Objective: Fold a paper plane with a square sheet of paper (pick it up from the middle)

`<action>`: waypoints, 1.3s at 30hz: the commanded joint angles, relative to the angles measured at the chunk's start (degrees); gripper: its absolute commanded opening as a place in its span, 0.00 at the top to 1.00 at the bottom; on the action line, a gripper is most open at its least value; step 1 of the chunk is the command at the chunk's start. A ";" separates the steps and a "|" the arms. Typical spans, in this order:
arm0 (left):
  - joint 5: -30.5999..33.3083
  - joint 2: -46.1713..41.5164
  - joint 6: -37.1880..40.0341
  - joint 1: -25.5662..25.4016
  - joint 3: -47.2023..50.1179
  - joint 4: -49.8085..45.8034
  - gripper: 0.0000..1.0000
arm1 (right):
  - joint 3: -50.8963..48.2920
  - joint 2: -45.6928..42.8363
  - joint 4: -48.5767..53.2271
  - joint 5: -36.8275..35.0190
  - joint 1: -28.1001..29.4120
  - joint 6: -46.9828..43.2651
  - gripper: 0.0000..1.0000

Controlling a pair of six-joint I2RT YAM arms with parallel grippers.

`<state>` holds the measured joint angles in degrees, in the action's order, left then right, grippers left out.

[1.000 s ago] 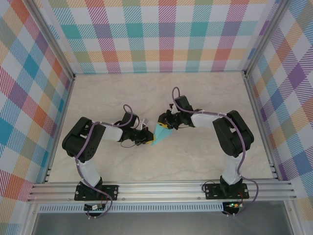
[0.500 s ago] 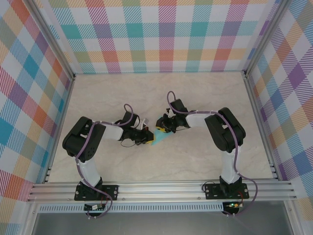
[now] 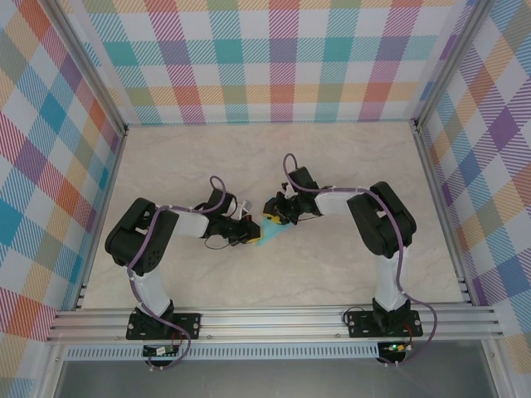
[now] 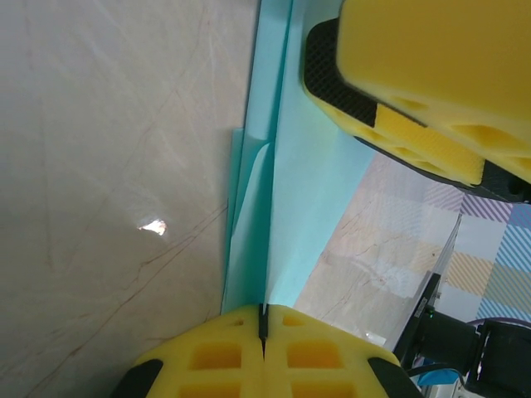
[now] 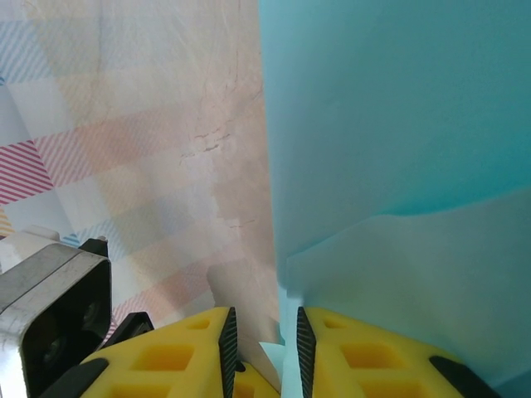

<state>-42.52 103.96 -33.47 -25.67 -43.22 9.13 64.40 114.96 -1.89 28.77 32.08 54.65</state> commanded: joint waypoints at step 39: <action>4.05 -4.12 0.15 1.07 2.62 -8.47 0.91 | 1.87 5.01 0.09 3.17 0.31 -2.44 0.72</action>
<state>-39.86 100.71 -34.85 -25.67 -41.89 5.63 66.81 117.93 -3.84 32.29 32.25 53.74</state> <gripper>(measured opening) 0.097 0.277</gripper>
